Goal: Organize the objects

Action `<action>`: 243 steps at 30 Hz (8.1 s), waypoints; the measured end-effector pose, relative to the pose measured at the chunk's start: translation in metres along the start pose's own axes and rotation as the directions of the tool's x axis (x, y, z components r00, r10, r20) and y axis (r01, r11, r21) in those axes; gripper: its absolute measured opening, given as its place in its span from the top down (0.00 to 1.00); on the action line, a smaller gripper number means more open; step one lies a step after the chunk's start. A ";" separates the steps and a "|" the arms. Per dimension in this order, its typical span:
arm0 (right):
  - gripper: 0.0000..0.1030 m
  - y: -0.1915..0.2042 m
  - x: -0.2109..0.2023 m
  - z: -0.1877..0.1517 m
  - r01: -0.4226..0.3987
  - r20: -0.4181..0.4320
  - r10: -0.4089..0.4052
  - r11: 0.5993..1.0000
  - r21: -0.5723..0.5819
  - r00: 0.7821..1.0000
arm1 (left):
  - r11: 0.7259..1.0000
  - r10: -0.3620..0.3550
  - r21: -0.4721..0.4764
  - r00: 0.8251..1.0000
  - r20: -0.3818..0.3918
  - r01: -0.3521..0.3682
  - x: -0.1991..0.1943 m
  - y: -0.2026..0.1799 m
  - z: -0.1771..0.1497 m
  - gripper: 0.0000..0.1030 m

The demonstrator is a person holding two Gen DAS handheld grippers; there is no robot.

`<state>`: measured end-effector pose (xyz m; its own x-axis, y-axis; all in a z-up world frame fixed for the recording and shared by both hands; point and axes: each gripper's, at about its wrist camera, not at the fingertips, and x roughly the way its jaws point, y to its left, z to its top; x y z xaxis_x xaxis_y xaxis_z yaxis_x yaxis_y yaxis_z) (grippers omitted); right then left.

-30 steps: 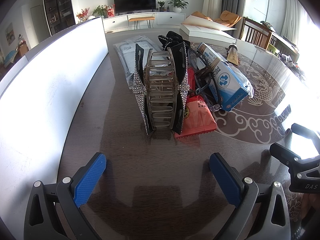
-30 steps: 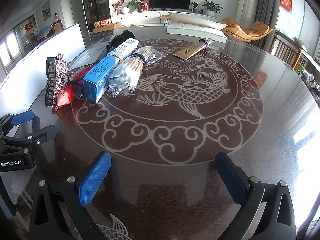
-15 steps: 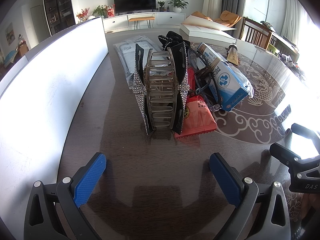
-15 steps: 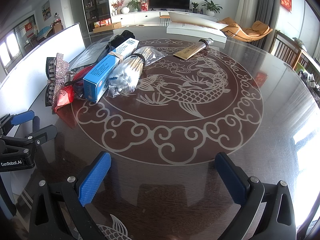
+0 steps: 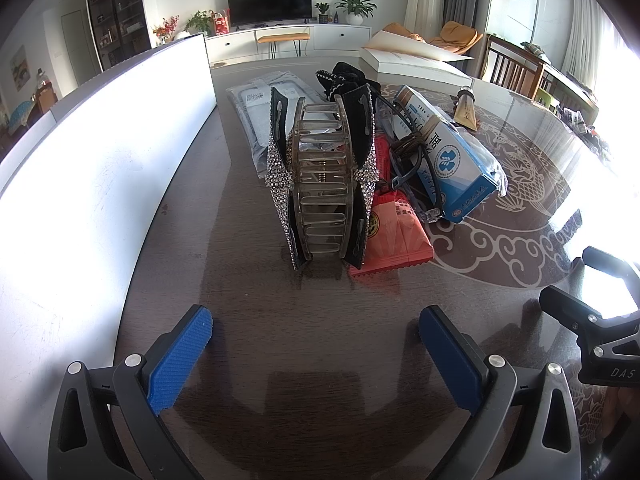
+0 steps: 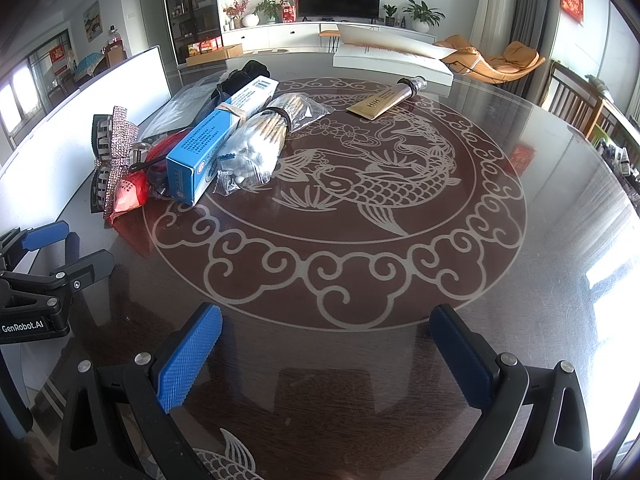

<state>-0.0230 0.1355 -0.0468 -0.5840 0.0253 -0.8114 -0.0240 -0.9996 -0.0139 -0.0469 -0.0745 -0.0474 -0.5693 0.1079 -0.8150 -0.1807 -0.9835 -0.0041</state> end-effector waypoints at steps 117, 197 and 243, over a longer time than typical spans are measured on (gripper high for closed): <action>0.00 -0.001 0.002 0.000 0.000 0.000 0.000 1.000 0.001 1.000 | 1.000 -0.002 0.003 1.000 0.000 0.002 0.002 -0.001 0.001 0.00; 0.39 0.007 0.074 0.132 -0.343 -0.095 0.392 0.879 0.331 0.915 | 0.997 0.042 -0.061 0.999 -0.023 -0.043 0.002 0.021 0.001 0.00; 0.71 0.057 -0.094 0.070 -0.505 0.045 0.503 0.859 0.091 0.863 | 0.947 -0.195 -0.204 0.950 0.245 0.247 -0.158 0.079 -0.017 0.49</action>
<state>-0.0259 0.0766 0.0697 -0.5528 -0.4801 -0.6811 0.2005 -0.8700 0.4506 0.0422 -0.1715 0.0718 -0.7018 0.3297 -0.6315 -0.1483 -0.9347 -0.3231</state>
